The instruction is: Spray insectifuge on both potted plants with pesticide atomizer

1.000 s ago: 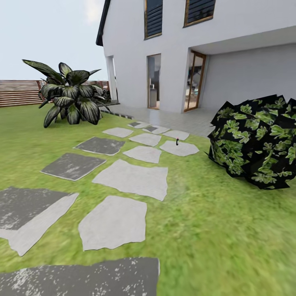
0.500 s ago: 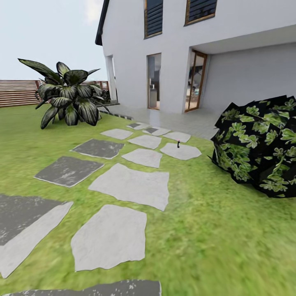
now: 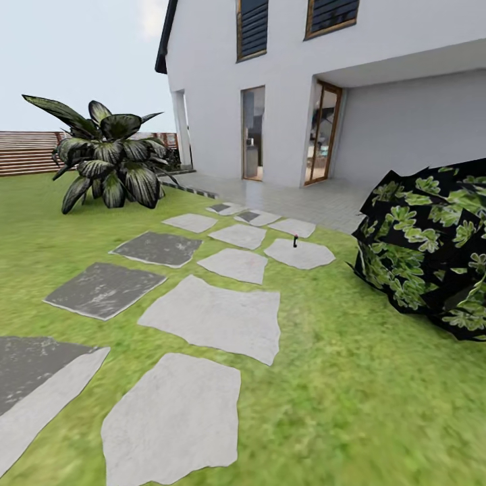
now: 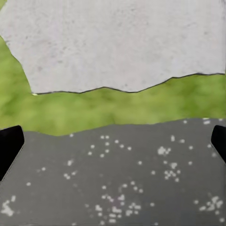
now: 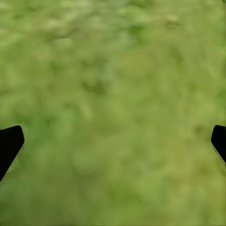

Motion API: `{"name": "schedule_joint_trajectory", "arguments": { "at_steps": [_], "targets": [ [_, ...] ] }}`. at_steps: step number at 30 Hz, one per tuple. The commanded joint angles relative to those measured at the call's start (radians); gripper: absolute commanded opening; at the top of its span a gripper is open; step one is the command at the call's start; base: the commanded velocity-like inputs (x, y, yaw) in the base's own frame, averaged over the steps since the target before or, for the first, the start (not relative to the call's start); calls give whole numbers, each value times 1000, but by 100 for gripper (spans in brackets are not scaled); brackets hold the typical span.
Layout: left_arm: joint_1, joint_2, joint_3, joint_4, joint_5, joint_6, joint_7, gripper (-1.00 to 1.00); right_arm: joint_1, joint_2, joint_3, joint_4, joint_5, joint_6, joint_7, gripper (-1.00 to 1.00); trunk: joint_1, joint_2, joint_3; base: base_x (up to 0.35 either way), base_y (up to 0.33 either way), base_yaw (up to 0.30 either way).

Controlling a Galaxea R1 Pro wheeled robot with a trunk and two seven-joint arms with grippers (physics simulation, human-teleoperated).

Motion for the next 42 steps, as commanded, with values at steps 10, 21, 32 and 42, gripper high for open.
{"name": "schedule_joint_trajectory", "arguments": {
  "at_steps": [10,21,32,42],
  "targets": [
    [-1,0,3,1,-2,-3,0,100,-1,1,-4,1,11,-3,-3,100,0,0,-1,338,0,0],
    [-1,0,3,1,-2,-3,0,100,-1,1,-4,2,11,-3,-3,100,0,0,-1,338,0,0],
    [-1,0,3,1,-2,-3,0,100,-1,2,-4,2,11,-2,-3,100,0,0,-1,338,0,0],
    [-1,0,3,1,-3,-3,0,100,-1,2,-4,2,11,-2,-3,100,0,0,-1,338,0,0]
  ]
}}
